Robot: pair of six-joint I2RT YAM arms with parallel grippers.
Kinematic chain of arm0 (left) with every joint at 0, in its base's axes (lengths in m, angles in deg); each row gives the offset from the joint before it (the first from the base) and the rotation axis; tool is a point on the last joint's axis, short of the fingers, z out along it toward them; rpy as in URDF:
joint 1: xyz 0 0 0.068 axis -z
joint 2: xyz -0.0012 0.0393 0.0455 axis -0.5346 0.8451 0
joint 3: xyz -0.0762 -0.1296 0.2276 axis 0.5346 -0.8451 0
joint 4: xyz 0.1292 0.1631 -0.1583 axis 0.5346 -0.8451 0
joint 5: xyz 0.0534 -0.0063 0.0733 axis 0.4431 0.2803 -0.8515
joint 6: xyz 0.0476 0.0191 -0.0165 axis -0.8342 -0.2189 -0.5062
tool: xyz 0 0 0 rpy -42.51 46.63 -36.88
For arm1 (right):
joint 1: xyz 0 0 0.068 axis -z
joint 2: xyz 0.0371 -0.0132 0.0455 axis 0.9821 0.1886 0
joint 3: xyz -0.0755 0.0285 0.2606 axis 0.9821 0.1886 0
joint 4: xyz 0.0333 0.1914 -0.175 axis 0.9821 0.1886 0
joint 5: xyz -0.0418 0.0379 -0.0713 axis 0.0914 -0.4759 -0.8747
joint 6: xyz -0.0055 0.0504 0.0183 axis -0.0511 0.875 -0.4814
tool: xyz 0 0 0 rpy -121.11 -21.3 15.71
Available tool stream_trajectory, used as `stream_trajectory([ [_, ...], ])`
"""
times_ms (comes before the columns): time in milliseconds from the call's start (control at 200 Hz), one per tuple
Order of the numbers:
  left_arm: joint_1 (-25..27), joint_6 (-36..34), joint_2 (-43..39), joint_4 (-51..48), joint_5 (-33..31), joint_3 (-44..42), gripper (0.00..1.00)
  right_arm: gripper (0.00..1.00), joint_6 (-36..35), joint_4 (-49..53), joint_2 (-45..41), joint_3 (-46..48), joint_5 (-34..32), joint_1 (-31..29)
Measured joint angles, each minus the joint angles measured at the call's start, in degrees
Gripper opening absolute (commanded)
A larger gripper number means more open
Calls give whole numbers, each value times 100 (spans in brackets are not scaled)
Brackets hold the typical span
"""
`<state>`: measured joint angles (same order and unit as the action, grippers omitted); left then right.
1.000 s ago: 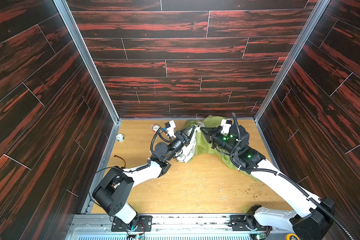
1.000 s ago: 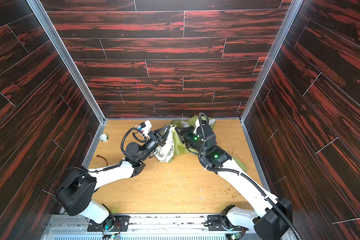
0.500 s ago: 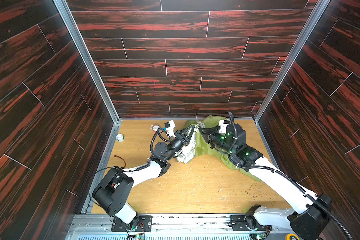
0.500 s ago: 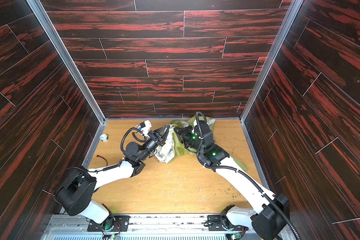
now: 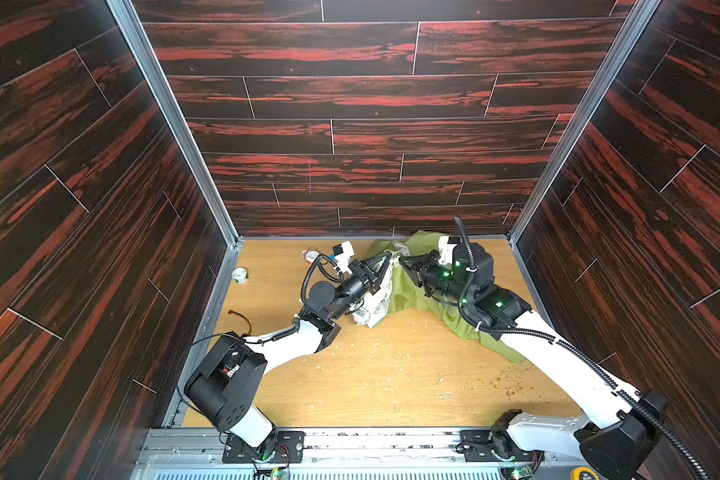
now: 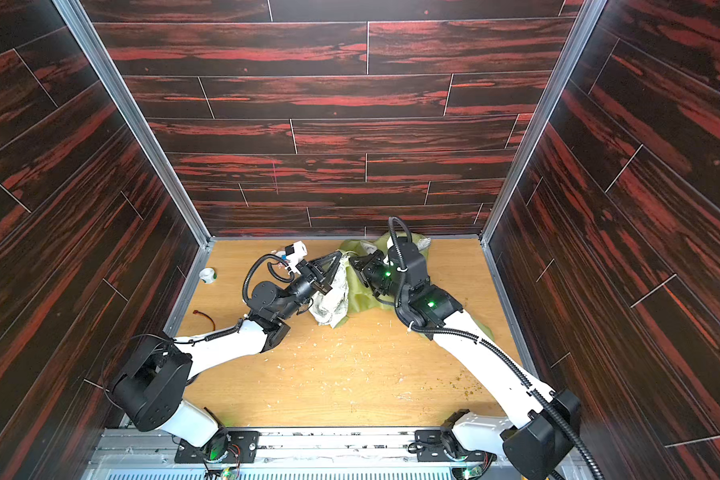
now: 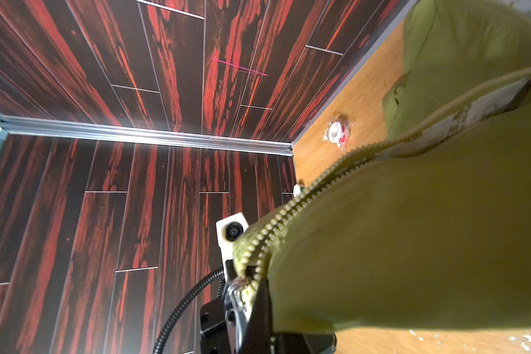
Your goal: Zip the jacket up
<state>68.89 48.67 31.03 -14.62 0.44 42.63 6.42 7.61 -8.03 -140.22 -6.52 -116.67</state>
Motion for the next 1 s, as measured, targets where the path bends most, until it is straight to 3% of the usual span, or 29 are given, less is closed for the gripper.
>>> stream_trajectory([
  [997,-151,120,-44,-450,232,24,0,0,-195,557,260,-356,24,-42],
])
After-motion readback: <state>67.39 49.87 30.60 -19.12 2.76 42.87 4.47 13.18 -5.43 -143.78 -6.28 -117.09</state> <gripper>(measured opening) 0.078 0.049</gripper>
